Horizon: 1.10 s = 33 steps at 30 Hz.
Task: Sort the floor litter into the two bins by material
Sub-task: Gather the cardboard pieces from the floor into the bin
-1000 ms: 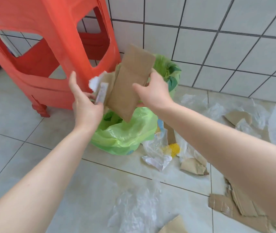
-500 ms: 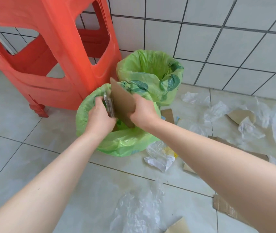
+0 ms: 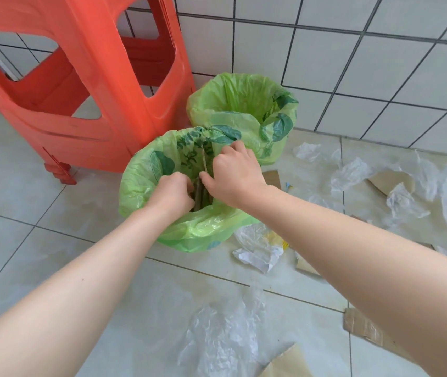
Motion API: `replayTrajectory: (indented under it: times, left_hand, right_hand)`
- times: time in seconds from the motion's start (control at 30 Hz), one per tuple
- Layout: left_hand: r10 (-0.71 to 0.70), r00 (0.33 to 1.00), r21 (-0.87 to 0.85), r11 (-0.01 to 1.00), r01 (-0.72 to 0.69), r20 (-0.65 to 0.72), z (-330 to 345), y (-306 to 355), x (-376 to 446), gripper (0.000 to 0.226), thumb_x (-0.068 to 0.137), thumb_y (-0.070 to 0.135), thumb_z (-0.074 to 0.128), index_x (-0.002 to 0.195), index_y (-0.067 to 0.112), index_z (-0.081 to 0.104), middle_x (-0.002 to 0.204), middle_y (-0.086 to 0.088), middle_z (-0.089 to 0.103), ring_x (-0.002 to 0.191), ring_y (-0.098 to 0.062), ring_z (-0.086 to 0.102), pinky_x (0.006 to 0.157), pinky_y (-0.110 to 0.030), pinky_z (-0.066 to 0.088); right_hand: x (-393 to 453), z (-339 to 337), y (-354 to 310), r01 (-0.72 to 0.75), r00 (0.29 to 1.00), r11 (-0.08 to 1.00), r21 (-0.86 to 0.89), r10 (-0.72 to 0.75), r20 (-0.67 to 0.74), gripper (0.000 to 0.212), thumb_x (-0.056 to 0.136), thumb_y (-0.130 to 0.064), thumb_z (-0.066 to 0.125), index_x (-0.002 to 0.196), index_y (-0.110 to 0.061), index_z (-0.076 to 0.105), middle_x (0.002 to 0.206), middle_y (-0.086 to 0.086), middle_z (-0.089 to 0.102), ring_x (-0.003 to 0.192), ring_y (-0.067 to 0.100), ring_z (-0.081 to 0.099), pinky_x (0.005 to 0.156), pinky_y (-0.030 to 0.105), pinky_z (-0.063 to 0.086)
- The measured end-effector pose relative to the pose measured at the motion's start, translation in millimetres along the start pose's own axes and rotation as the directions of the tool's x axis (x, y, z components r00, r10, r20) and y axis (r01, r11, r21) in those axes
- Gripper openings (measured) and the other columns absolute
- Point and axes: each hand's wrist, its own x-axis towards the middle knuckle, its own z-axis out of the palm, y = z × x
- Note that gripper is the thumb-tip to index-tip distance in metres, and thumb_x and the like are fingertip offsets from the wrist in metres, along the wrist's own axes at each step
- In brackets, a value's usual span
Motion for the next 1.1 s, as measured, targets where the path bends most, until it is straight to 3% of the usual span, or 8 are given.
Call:
replayTrajectory:
  times: [0.1, 0.2, 0.37, 0.53, 0.7, 0.93, 1.03, 1.1]
  left_hand:
    - [0.051, 0.998, 0.027, 0.998, -0.052, 0.049, 2, 2, 2, 0.019, 0.079, 0.009, 0.063, 0.095, 0.014, 0.070, 0.093, -0.007, 0.069, 0.086, -0.027, 0.064, 0.075, -0.036, 0.055]
    - [0.062, 0.996, 0.056, 0.996, -0.066, 0.060, 1, 3, 0, 0.019, 0.081, 0.017, 0.063, 0.099, 0.019, 0.070, 0.097, -0.004, 0.070, 0.089, -0.025, 0.064, 0.081, -0.042, 0.056]
    - [0.156, 0.978, -0.019, 0.987, -0.160, -0.141, -8, 12, -20, 0.023, 0.087, 0.020, 0.055, 0.105, 0.022, 0.068, 0.097, 0.002, 0.069, 0.088, -0.020, 0.063, 0.079, -0.039, 0.055]
    - [0.326, 0.877, -0.169, 0.899, -0.403, -0.354, -11, 35, -73, 0.019, 0.088, 0.016, 0.056, 0.103, 0.018, 0.068, 0.081, 0.006, 0.067, 0.072, -0.010, 0.062, 0.072, -0.034, 0.054]
    - [0.555, 0.730, -0.056, 0.780, -0.623, -0.398, 27, 49, -132, 0.017, 0.085, 0.009, 0.061, 0.100, 0.011, 0.069, 0.084, 0.004, 0.068, 0.081, -0.012, 0.059, 0.072, -0.029, 0.050]
    - [0.629, 0.773, -0.135, 0.761, -0.635, -0.088, 127, 44, -189, 0.018, 0.081, 0.024, 0.051, 0.090, 0.021, 0.066, 0.081, 0.010, 0.067, 0.081, -0.013, 0.063, 0.062, -0.035, 0.054]
    - [0.587, 0.791, -0.087, 0.809, -0.582, 0.171, 166, 38, -211, 0.016, 0.084, 0.028, 0.053, 0.094, 0.026, 0.064, 0.085, 0.010, 0.066, 0.087, -0.013, 0.061, 0.068, -0.033, 0.053]
    - [0.565, 0.751, -0.042, 0.808, -0.588, 0.342, 186, 34, -226, 0.018, 0.087, 0.030, 0.052, 0.101, 0.027, 0.062, 0.095, 0.009, 0.065, 0.097, -0.015, 0.059, 0.073, -0.029, 0.048]
  right_hand:
    - [4, 5, 3, -0.030, 0.999, 0.999, -0.012, 0.029, -0.041, 0.019, 0.089, -0.020, 0.049, 0.072, -0.012, 0.046, 0.107, 0.012, 0.058, 0.114, 0.034, 0.038, 0.086, 0.038, 0.034]
    - [6, 10, 9, 0.007, 1.000, 1.000, 0.004, -0.007, -0.021, 0.013, 0.086, -0.013, 0.051, 0.077, -0.006, 0.056, 0.104, 0.012, 0.058, 0.112, 0.032, 0.039, 0.083, 0.036, 0.034]
    - [-19, -6, 27, 0.080, 0.994, 0.971, 0.227, -0.061, -0.088, 0.023, 0.093, -0.022, 0.049, 0.102, -0.009, 0.066, 0.106, 0.007, 0.061, 0.112, 0.027, 0.042, 0.093, 0.036, 0.040]
    - [-98, -26, 61, 0.083, 0.994, 0.944, 0.319, -0.055, -0.098, 0.019, 0.094, -0.024, 0.050, 0.104, -0.015, 0.063, 0.101, -0.004, 0.058, 0.099, 0.016, 0.044, 0.079, 0.022, 0.031]
    - [-194, -3, 90, -0.022, 0.996, 0.943, 0.333, -0.009, 0.093, 0.014, 0.093, -0.027, 0.053, 0.100, -0.018, 0.062, 0.099, -0.007, 0.058, 0.097, 0.014, 0.047, 0.077, 0.019, 0.029]
    - [-303, 47, 104, -0.185, 0.953, 0.926, 0.329, 0.088, 0.290, 0.017, 0.093, -0.029, 0.054, 0.105, -0.019, 0.061, 0.102, -0.006, 0.058, 0.101, 0.015, 0.047, 0.086, 0.025, 0.038]
    - [-344, 70, 108, -0.239, 0.923, 0.927, 0.288, 0.124, 0.365, 0.022, 0.092, -0.032, 0.054, 0.108, -0.018, 0.060, 0.105, -0.005, 0.058, 0.103, 0.017, 0.047, 0.087, 0.025, 0.040]
    - [-370, 85, 109, -0.245, 0.903, 0.934, 0.260, 0.123, 0.411, 0.028, 0.087, -0.039, 0.053, 0.105, -0.019, 0.060, 0.102, -0.003, 0.059, 0.099, 0.020, 0.052, 0.085, 0.027, 0.046]
